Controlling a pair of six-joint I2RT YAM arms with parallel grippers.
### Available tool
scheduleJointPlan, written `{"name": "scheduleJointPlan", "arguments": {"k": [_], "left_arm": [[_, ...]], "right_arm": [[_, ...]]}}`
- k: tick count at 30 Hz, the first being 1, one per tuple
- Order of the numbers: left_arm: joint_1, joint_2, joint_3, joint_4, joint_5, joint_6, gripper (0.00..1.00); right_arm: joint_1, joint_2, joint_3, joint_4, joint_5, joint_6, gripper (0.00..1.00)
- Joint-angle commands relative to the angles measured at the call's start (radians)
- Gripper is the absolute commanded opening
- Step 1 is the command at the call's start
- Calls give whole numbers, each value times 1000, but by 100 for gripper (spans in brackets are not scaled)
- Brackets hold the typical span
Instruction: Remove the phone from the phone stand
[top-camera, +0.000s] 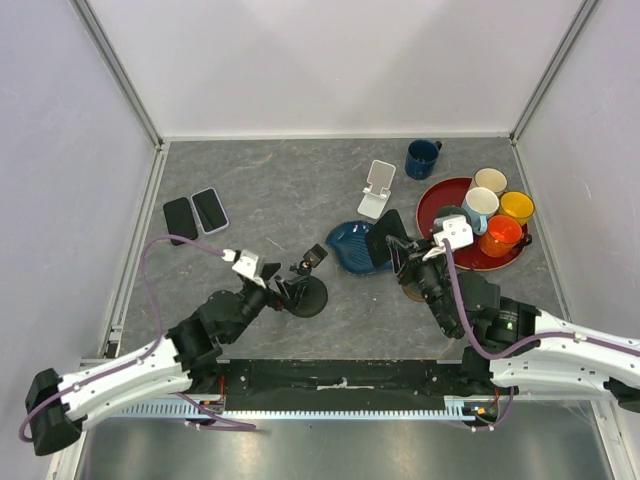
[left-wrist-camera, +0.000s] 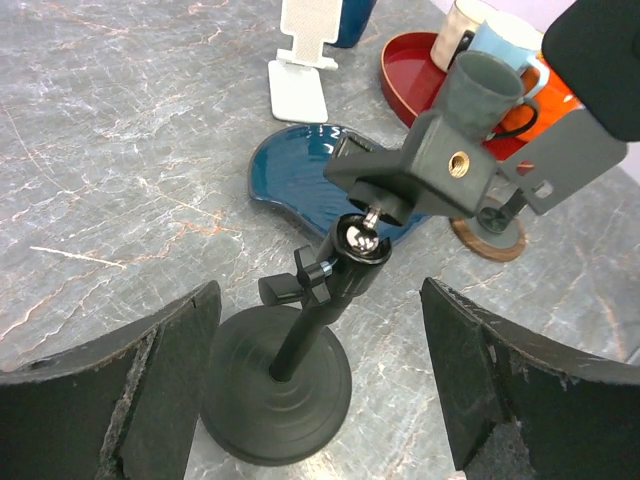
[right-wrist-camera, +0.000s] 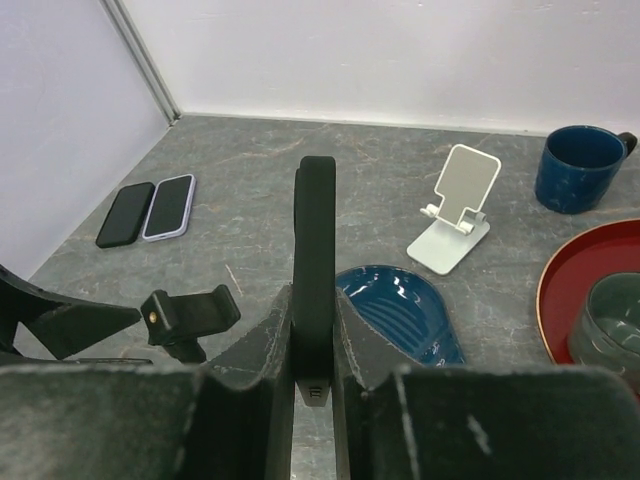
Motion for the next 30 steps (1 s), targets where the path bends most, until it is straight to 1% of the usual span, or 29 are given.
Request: {"name": "scheduleJointPlan", "arguments": {"k": [1,3,5,6,10,11,12,13,14,15,18,20,23,26,30], "left_arm": [[1,-122,139,-379,-32,-115,88],[1,-156,209,-429,-21,-118,88],[1,-156,265,-489,2,-106,88],[1,-153,324,-513,9,-98,88],[1,-74,480,-607,45,-34,89],[1,-57,507,-622,66,9,92],[0,-43,556,-633,75,35,93],[0,-29,579,-635,82,61,94],[0,7,599,-633,83,126,94],[0,26,645,-636,82,159,94],[0,106,733,-635,77,259,94],[-2,135,757,-618,91,320,94],[-5,169,781,-581,121,368,94],[-14,167,758,-505,125,423,94],[-32,160,664,-348,108,504,92]], "right_arm": [[2,11,111,0,-46,33,0],[0,28,143,-26,-65,45,0],[-1,60,166,-52,-96,54,0],[0,71,189,-60,-110,62,0],[2,138,243,-71,-156,76,0],[-1,153,258,-77,-162,77,0],[0,172,296,-85,-161,83,0],[0,208,318,-92,-159,88,0],[0,230,342,-111,-158,92,0],[-3,251,394,-120,-155,97,0],[-17,344,483,-155,-153,131,0],[-44,400,513,-160,-164,169,0],[-112,469,563,-165,-220,209,0],[-164,535,608,-172,-256,261,0],[-175,635,675,-169,-214,304,0]]}}
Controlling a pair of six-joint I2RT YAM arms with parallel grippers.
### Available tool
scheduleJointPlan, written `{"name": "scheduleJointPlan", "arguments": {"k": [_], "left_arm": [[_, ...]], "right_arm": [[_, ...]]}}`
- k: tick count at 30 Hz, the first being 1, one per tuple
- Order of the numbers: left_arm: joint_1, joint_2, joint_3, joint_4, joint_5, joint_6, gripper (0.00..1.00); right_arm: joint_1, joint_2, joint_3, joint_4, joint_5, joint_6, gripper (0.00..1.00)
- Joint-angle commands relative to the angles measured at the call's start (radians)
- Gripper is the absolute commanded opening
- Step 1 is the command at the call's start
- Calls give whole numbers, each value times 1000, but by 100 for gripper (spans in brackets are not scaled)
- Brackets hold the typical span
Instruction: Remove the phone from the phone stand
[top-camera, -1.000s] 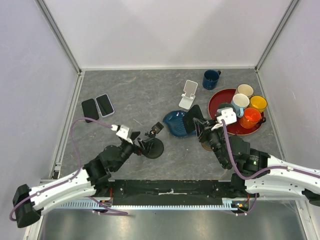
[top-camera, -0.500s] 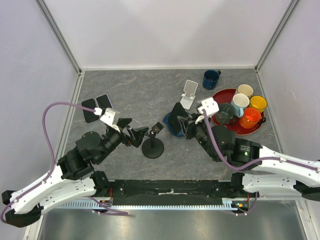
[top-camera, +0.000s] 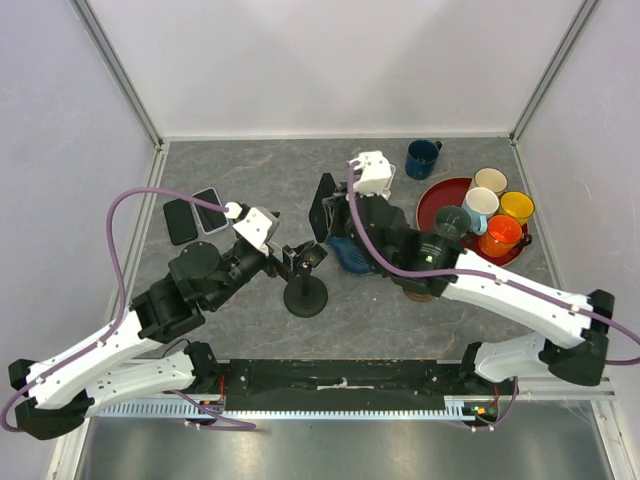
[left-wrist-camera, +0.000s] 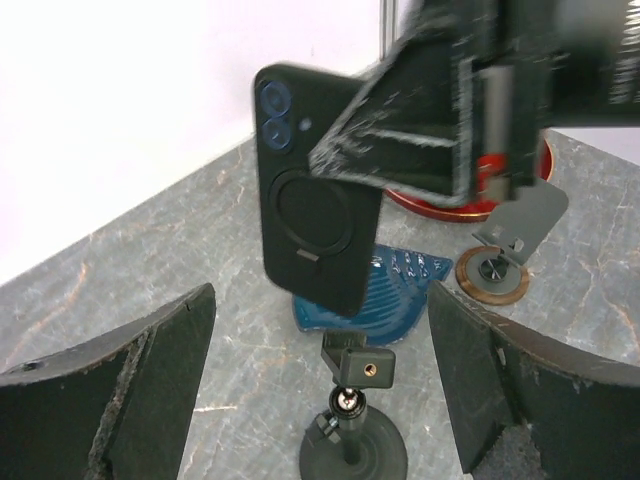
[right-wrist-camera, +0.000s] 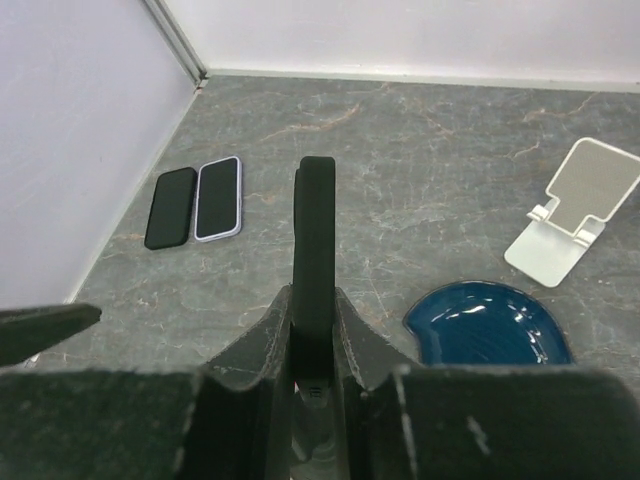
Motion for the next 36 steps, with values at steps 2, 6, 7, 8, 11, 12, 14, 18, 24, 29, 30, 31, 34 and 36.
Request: {"name": "scheduleJointPlan", "arguments": {"k": [2,6,7,8,11,12,14,18,24,29,30,31,34,36], "left_arm": [[-34,-8,-116,293,-48,196,89],[-43,4,-214,503,-132,268,86],[-44,11,-227,529,-143,295,86],[-46,26,-239,556,-146,305,86],[-46,60,-253,598,-180,337,85],[-46,66,-250,615,-181,346,84],[-46,95,-241,627,-183,366,84],[-46,165,-216,679,-253,409,83],[-46,247,-212,828,-347,548,76],[-46,282,-213,877,-379,618,65],[-46,285,-213,882,-384,639,63],[-46,285,-215,888,-390,650,60],[-46,284,-224,893,-390,662,51],[-46,282,-233,894,-390,662,40]], "right_arm": [[-5,78,131,54,31,107,0],[-3,86,99,129,35,179,0],[-5,81,83,173,35,207,0],[-3,75,68,198,33,219,0],[-3,63,48,235,15,241,0],[-5,64,49,235,10,241,0],[-5,63,46,245,-2,244,0],[-3,53,43,259,-5,242,0],[-3,32,7,294,-5,259,0],[-3,23,-10,305,2,261,0],[-3,21,-12,307,4,262,0],[-5,21,-15,313,7,267,0],[-3,21,-24,324,8,277,0],[-5,21,-29,333,11,285,0]]}}
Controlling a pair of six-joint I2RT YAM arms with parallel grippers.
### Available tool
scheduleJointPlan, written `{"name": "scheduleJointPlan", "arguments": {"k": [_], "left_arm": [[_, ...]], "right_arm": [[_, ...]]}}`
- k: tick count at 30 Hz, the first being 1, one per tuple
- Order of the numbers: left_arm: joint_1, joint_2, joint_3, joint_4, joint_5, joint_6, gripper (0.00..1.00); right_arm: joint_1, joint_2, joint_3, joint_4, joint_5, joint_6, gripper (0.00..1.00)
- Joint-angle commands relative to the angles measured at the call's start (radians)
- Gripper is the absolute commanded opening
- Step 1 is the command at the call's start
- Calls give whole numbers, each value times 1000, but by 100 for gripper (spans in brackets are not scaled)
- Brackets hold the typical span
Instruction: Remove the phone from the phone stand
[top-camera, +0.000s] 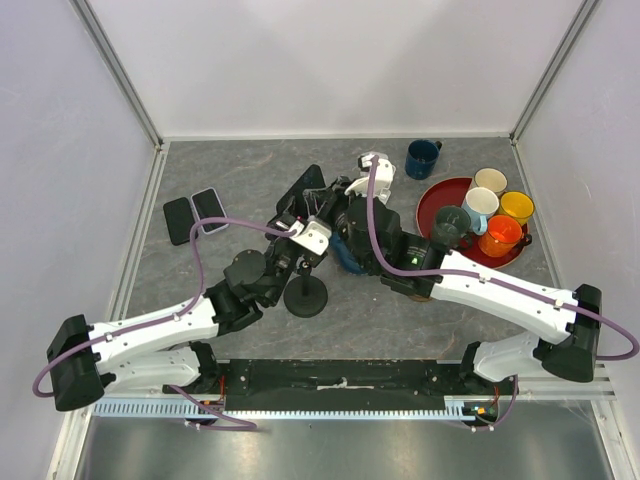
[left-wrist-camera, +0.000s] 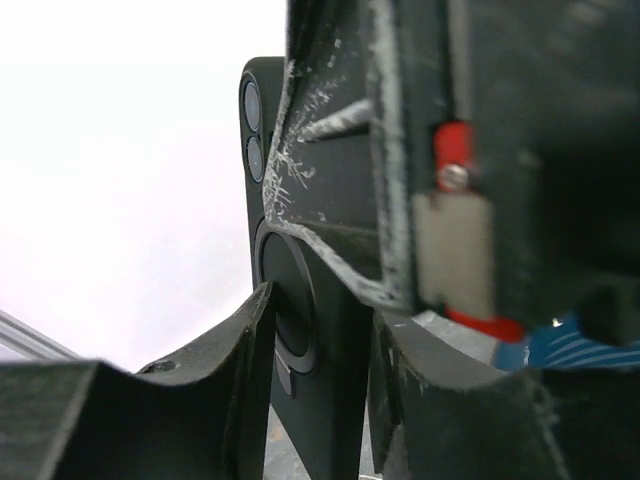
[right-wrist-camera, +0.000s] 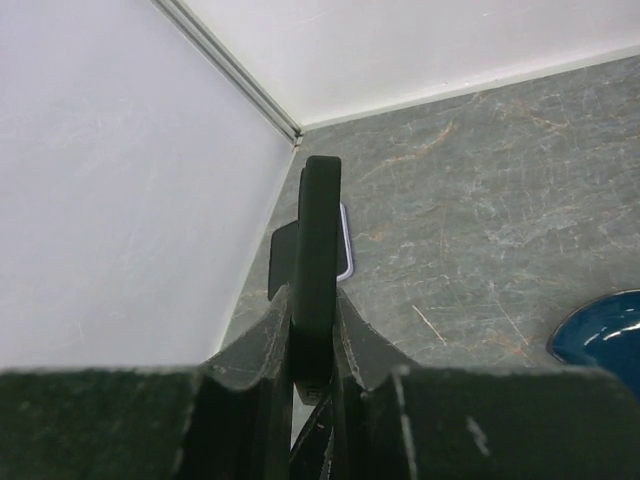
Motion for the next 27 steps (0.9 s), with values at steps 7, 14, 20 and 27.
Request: {"name": "scheduleJointPlan", "arguments": {"k": [7,14,20,27], "left_arm": [[-1,-20,4,90,-48,67,2],[5,-53,-8,59,-65,30,2],[86,-73,26,-95,-25,-170,2],[311,-85,98,-315,192,-494,2]], "right_arm": [[0,-49,-35,163,13,78,23],[0,-98,-118,272,42,107,64],[-4,-186,-206,384,89,52,85],[-8,-319,-301,419,221,-130,98]]}}
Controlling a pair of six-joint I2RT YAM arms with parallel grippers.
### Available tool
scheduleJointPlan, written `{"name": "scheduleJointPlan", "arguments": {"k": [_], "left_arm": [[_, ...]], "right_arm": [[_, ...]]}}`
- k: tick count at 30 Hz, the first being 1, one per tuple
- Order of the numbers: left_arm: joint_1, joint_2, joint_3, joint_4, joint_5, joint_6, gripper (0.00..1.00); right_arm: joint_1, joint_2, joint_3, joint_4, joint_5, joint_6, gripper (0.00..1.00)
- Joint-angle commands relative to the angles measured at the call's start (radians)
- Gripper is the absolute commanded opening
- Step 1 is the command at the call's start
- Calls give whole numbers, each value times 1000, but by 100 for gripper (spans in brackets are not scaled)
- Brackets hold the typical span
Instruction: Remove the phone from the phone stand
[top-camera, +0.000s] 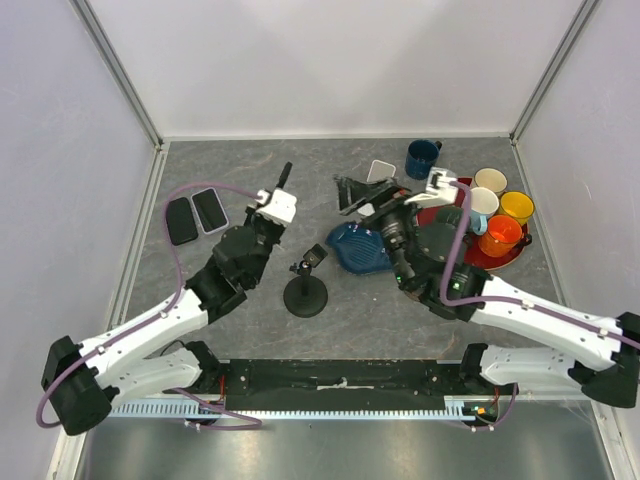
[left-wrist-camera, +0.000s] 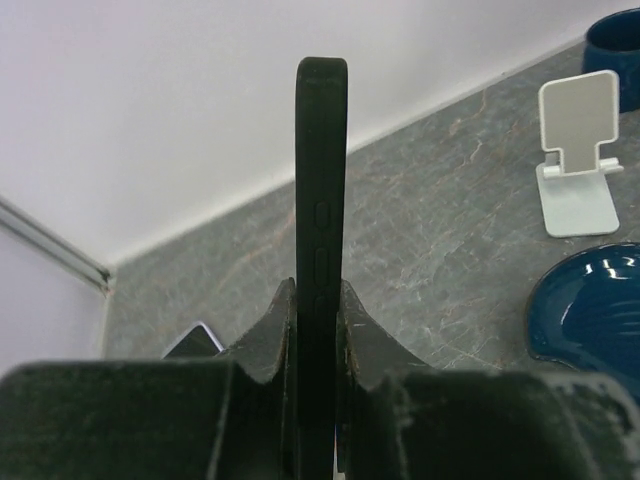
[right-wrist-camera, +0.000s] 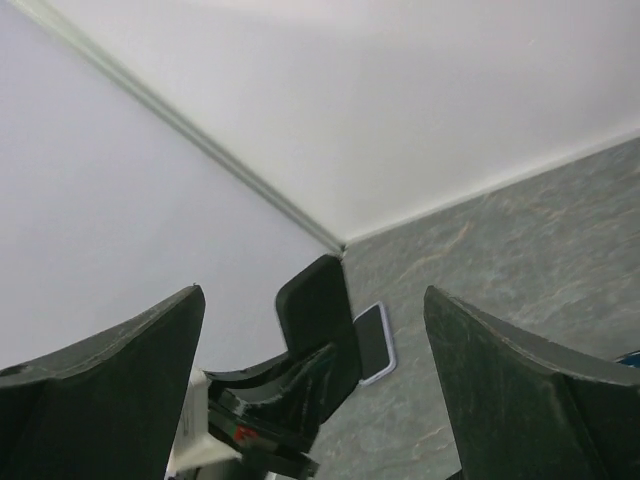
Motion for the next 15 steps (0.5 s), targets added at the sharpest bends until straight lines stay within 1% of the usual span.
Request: {"name": "scheduleJointPlan", "arguments": {"k": [1,3,4,5,6,7,8,9,10,12,13,14,15], "left_arm": [[149,-30,103,-91,164,-291,2],[194,-18,114,-124,222,-360,2],[235,-13,126,-135,237,-384,2],[257,-5,132,-146,253,-425,2],[278,13,140,-167,291,-461,2],[324,24,151,-175,311,-487,2],[349,33,155,-186,334,-546,2],[397,59,168,-197,396,-579,2],[421,74,172,-201,427,-608,2],[467,126,189,-206,499,-702,2],[520,148,194,-206,529,-738,2],[549,168,197,-206,581,-819,2],[579,188,198,-201,604,-863,2]], "right_arm": [[-1,-113,-74,85,123,-149,98],[-2,-144,-104,101,153,-237,98],[-4,-173,-137,106,166,-266,98],[-2,-187,-154,115,175,-329,98],[-4,-202,-173,123,199,-358,98],[-2,-232,-219,135,210,-383,98],[-4,-250,-246,166,221,-410,98],[-4,-263,-270,183,226,-450,98],[-5,-297,-317,198,223,-472,98],[-4,-325,-354,227,216,-518,98],[-7,-351,-390,236,210,-536,98],[-7,-360,-407,268,210,-557,98],[-7,-371,-437,285,210,-600,98]]}}
